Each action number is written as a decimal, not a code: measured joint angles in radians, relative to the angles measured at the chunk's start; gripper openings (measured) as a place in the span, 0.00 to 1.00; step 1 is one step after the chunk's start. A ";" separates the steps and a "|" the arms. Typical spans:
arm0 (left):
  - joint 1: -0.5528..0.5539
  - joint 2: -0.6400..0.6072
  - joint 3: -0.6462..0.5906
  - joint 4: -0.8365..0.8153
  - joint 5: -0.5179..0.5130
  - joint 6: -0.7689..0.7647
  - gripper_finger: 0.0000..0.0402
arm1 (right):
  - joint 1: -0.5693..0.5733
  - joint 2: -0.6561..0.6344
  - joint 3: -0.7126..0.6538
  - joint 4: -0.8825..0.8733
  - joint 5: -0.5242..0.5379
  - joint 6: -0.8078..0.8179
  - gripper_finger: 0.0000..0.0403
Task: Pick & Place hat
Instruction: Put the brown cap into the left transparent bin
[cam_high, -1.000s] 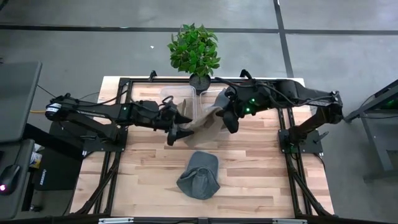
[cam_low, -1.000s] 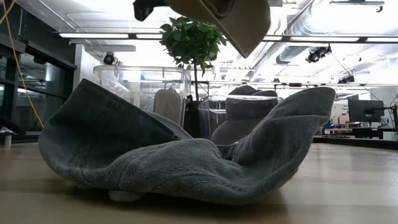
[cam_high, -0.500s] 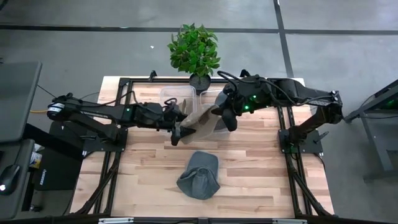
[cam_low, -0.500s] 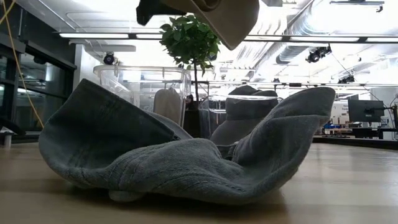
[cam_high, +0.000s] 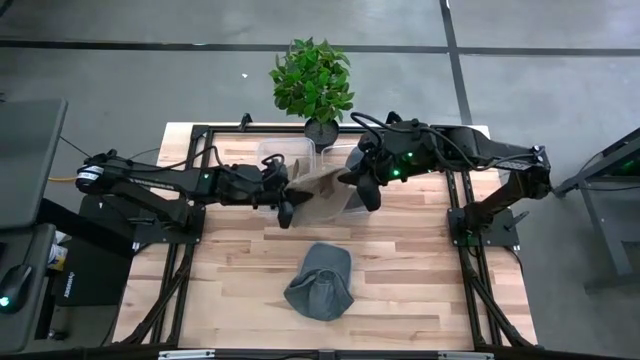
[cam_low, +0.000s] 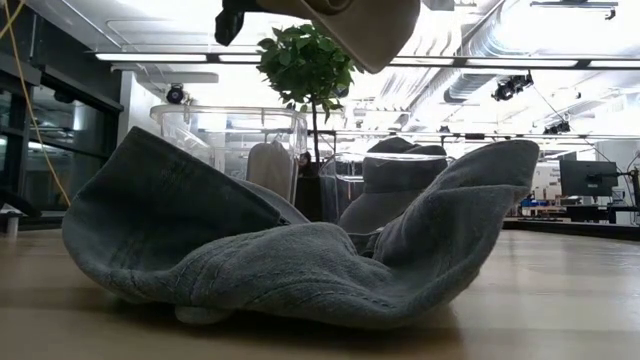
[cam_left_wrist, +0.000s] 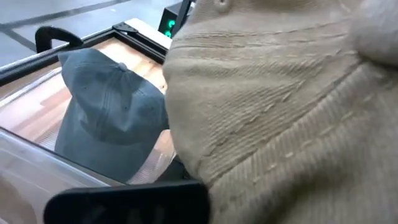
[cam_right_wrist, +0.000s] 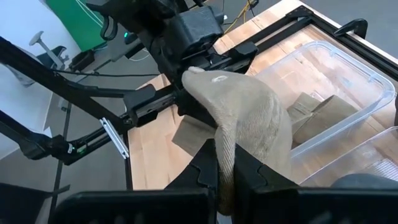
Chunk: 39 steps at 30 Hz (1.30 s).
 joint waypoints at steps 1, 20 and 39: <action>0.000 0.000 0.000 0.001 -0.001 -0.005 0.03 | 0.000 0.000 0.000 -0.001 0.000 0.000 0.01; 0.000 -0.020 0.000 -0.017 -0.104 -0.305 0.00 | 0.001 0.000 0.000 -0.027 0.034 -0.008 0.01; 0.000 -0.089 0.311 -0.546 -0.121 -0.321 0.00 | 0.000 -0.001 0.000 0.046 0.064 -0.050 0.35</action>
